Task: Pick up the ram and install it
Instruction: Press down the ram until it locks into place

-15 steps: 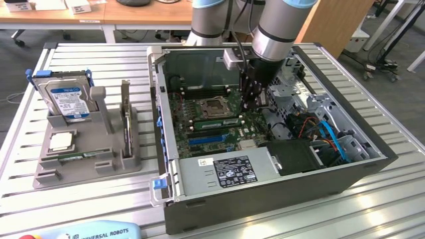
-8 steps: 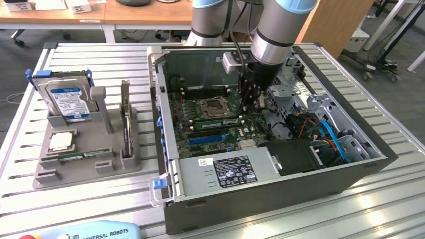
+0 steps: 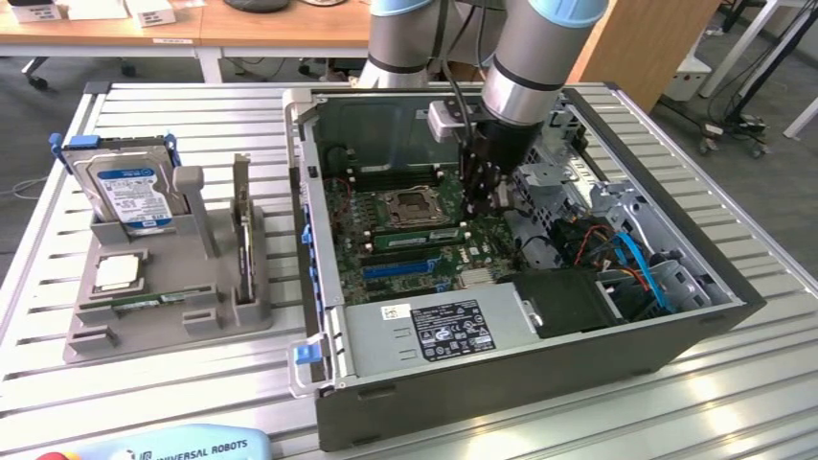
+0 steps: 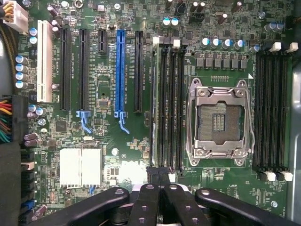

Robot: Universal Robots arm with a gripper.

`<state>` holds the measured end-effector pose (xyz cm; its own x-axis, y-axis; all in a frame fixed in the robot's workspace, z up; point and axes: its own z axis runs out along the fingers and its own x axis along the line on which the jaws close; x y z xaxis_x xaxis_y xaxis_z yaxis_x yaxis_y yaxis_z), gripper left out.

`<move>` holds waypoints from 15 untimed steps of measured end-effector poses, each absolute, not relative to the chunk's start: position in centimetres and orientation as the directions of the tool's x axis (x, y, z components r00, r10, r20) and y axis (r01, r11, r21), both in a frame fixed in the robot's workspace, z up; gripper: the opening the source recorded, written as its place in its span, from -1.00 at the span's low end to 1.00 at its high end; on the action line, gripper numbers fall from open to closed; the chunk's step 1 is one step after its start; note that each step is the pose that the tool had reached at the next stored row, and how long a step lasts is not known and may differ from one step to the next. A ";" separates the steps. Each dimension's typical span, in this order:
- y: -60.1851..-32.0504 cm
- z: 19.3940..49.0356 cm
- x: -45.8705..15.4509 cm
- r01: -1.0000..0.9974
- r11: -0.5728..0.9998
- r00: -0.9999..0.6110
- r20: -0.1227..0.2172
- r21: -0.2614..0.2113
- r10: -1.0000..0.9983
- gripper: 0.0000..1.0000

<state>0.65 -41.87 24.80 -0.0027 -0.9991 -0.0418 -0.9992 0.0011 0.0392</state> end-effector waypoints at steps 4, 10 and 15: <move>-41.8 24.8 0.7 -0.999 0.001 -0.003 -0.042 0.039 -0.999 -0.80; -41.8 24.2 0.7 -0.999 0.001 -0.003 -0.043 0.039 -0.999 -0.80; -41.8 24.1 0.7 -0.999 0.001 -0.003 -0.043 0.039 -0.999 -0.80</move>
